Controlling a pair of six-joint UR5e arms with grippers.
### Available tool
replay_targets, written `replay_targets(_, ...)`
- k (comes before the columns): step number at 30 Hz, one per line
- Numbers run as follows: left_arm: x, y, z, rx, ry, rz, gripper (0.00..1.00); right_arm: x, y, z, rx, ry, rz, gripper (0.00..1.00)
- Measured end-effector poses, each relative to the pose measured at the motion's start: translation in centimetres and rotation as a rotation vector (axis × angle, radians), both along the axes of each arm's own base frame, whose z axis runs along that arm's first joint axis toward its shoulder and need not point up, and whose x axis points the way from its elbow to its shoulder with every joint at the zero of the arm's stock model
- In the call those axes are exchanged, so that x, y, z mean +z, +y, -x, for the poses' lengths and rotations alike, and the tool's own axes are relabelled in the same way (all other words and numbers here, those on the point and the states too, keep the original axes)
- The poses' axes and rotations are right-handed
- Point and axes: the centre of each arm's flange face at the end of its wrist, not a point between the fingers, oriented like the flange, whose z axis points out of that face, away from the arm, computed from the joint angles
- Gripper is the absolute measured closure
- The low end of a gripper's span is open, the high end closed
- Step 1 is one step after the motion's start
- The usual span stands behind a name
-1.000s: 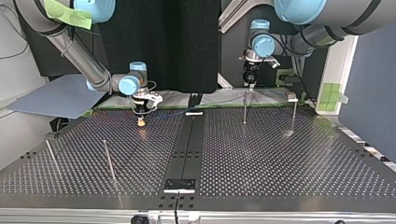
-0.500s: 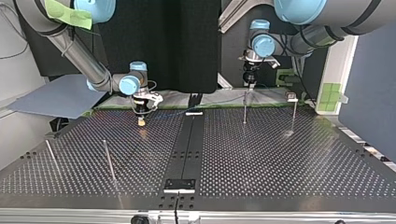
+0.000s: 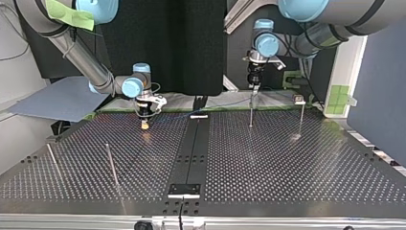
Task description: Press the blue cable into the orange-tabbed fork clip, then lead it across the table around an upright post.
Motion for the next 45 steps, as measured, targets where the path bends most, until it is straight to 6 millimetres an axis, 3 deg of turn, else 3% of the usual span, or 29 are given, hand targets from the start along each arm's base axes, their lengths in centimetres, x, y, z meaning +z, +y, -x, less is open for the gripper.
replay_targets(18,0.5,-5.1,2.2,-0.041,-0.054,0.049,0.02,-0.1,0.0,0.0,0.006,-0.001,-0.002,1.0)
replay_targets(28,1.2,-6.2,-0.2,-0.039,-0.053,0.056,0.02,-0.1,0.0,0.0,0.008,-0.001,-0.002,1.0)
replay_targets(38,-0.7,-6.9,-2.7,-0.027,-0.01,0.041,0.02,-0.1,0.0,0.0,0.008,0.0,-0.002,1.0)
replay_targets(45,0.2,-7.2,-5.4,0.0,-0.064,0.053,0.02,-0.1,0.0,0.0,0.008,0.001,-0.003,1.0)
